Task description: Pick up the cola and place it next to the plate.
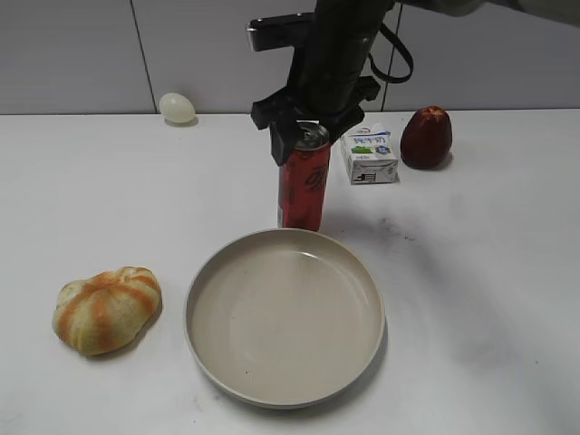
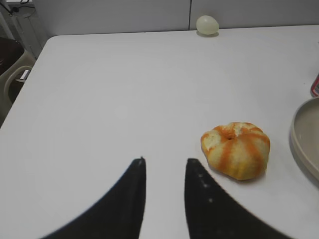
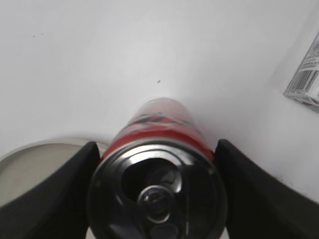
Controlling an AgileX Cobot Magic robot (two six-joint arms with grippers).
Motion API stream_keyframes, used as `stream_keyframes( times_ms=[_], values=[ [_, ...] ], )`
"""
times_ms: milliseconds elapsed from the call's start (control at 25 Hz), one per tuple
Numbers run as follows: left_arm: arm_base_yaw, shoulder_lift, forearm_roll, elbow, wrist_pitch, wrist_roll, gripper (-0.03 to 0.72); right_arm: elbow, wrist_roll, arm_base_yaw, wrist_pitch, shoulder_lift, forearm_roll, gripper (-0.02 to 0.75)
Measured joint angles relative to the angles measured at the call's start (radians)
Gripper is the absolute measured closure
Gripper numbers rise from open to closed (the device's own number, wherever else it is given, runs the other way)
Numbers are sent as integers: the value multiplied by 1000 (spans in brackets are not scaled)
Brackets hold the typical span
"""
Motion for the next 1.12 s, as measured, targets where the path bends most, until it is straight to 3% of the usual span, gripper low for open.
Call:
stream_keyframes(
  times_ms=[200,600,840,1120],
  values=[
    [0,0,0,0,0,0,470,-13,-3,0,28,8,0,92],
    [0,0,0,0,0,0,470,-213,-3,-53,101,6,16,92],
    [0,0,0,0,0,0,470,-168,-3,-214,118,-61,21,104],
    [0,0,0,0,0,0,470,76,0,-464,118,-262,-25,133]
  ],
)
